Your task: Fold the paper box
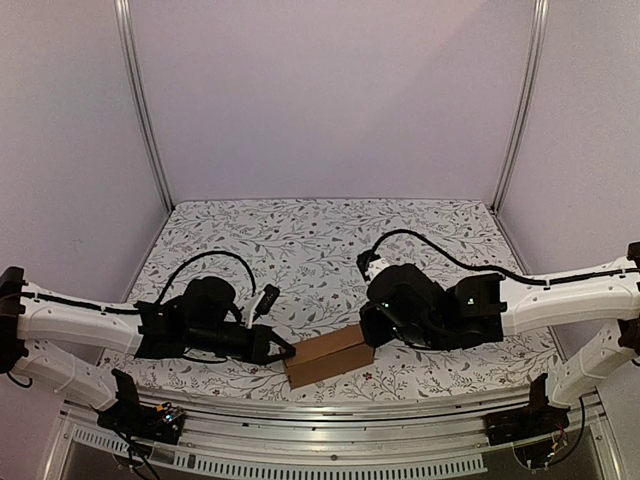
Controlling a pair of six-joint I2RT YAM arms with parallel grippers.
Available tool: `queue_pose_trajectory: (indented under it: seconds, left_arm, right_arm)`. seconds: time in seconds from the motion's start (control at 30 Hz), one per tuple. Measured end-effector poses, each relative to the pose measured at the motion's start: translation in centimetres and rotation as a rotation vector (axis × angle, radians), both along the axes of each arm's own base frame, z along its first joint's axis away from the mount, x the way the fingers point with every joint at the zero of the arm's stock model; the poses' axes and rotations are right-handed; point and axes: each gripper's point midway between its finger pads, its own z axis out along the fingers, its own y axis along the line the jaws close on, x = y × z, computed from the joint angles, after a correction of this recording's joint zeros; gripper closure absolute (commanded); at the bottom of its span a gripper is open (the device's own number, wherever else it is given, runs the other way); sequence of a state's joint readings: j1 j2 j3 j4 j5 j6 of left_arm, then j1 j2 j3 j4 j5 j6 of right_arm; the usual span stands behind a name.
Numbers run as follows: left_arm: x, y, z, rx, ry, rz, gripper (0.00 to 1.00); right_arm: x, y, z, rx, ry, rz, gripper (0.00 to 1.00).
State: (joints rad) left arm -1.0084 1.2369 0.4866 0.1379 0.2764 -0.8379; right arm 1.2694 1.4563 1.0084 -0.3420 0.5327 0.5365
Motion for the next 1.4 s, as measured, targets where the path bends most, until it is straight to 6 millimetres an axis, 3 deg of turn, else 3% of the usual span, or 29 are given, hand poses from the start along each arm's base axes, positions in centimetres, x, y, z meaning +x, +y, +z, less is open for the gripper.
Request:
queue_pose_trajectory:
  seconds: [0.17,0.33,0.6,0.9,1.0,1.23,1.4]
  left_arm:
    - [0.0,0.1,0.0,0.007,0.001,0.003,1.0]
    - [0.1,0.1,-0.1,0.015,-0.002,0.005,1.0]
    - [0.2,0.2,-0.1,0.026,-0.007,0.01,1.0]
    - [0.7,0.4,0.6,0.102,-0.016,0.01,0.96]
    - [1.0,0.4,1.4,0.117,-0.026,0.014,0.95]
    - [0.9,0.4,5.4,0.039,-0.072,0.017,0.95]
    - [0.5,0.3,5.1,0.021,-0.043,0.013,0.95]
  right_arm:
    - [0.1,-0.6,-1.9,-0.008,0.081,0.012,1.0]
    - [-0.6,-1.3,-6.4,-0.037,0.165,-0.002,1.0]
    - [-0.3,-1.0,-6.6,0.091,0.176,-0.057,1.0]
    - [-0.4,-1.0,-6.3,0.084,0.183,-0.058,1.0]
    - [-0.4,-1.0,-6.3,0.08,0.182,-0.058,1.0]
    - [-0.4,-1.0,-6.3,0.078,0.181,-0.057,1.0]
    - [-0.4,-1.0,-6.3,0.077,0.18,-0.056,1.0]
